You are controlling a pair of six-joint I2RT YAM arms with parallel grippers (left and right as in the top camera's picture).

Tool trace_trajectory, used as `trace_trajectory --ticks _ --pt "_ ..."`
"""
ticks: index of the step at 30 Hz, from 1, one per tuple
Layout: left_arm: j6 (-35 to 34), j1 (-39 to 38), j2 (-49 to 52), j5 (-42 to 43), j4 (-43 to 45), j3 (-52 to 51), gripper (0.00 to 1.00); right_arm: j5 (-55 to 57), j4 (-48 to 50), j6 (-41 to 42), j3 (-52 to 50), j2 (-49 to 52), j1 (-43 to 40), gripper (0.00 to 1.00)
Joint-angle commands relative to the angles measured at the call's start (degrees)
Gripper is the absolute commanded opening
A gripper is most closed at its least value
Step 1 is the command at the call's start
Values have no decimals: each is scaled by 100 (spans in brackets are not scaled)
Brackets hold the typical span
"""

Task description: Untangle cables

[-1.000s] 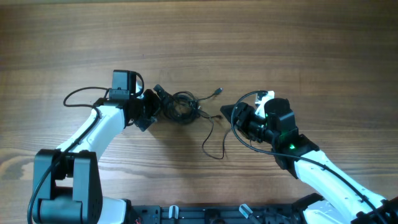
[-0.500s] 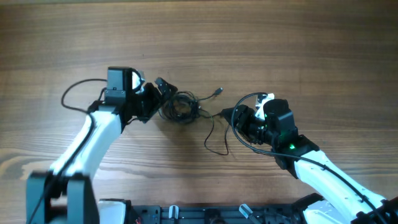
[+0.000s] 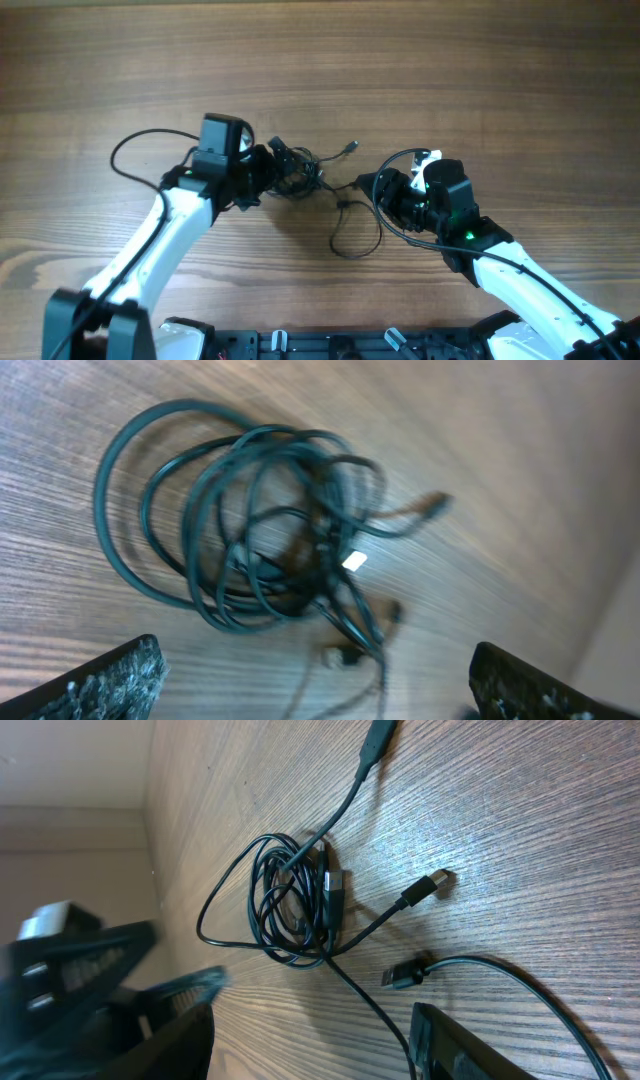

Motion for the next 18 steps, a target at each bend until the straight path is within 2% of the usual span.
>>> trace_trajectory --ticks 1,7,8,13,15,17,18 --pt "-402 -214 555 -621 199 17 100 79 -4 -79 26 31 24 65" --pt "-457 -225 1185 -1119 210 17 99 59 -22 -79 26 31 24 65" --pt "-455 -225 1244 -1226 190 17 97 59 -33 -79 26 31 24 65" --pt "-157 -227 1296 -1851 151 17 68 63 -164 -81 26 31 24 65" --pt "219 -238 1322 -1849 238 17 64 63 -168 -190 26 31 24 65" --pt "546 -267 1360 -1766 212 17 63 85 -170 -195 26 31 24 65" --pt "682 -278 1381 -1690 208 17 69 96 -170 -197 26 31 24 65"
